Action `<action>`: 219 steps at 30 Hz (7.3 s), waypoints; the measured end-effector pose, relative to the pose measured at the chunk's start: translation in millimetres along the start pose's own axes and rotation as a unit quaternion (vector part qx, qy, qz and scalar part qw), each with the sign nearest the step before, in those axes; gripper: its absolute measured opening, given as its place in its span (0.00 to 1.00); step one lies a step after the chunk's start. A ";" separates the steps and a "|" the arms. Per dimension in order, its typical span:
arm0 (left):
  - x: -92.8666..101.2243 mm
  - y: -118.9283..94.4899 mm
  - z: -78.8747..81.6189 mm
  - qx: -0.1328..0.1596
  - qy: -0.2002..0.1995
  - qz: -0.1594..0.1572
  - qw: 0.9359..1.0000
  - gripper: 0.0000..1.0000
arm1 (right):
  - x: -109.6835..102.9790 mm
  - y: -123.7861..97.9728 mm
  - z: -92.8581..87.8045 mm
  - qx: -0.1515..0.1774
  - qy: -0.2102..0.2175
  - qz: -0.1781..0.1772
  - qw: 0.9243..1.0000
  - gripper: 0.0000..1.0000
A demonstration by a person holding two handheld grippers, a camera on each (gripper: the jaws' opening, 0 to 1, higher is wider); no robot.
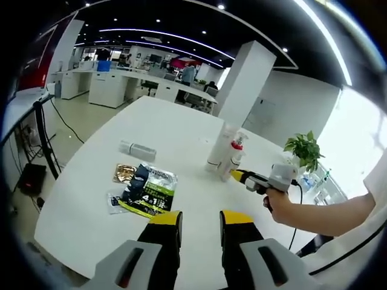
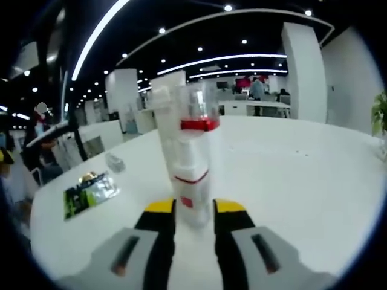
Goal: Arrange the skincare products in the storage area until every visible bottle or jar stands upright without overlapping.
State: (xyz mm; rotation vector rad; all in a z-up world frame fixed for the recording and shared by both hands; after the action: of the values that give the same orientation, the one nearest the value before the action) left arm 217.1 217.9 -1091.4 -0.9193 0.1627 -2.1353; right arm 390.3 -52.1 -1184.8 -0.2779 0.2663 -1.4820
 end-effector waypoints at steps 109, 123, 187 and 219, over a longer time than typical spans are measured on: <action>-97.2 -65.6 -34.2 0.078 -0.235 0.007 0.969 0.26 | -283.5 147.3 28.1 -0.208 -0.295 0.250 0.898 0.38; -99.0 -82.8 -43.1 0.100 -0.245 0.039 0.963 0.25 | -287.3 147.8 8.1 -0.219 -0.360 0.257 0.870 0.20; -24.4 1.8 21.8 0.075 -0.186 -0.235 0.951 0.34 | -221.1 -150.9 41.7 -0.141 0.077 0.420 0.893 0.18; -33.6 22.0 32.1 0.038 -0.166 -0.194 0.966 0.19 | -233.1 -149.0 32.7 -0.161 0.012 0.289 0.944 0.31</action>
State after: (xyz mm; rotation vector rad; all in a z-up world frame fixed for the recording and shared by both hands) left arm 266.3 232.6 -1095.4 -1.3318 -0.2888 -2.2763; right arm 245.3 170.8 -1101.8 -0.4041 0.5613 -0.8559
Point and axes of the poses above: the point that each gripper's makers call its tool centre point, and the gripper's own axes: y roughly forward along the fingers, x roughly to its right, z roughly out of its top, the point moved 4 cm from there along -y, roughly backward along the fingers, and after that the axes turned 15 degrees about -z, right-handed, at the moved point
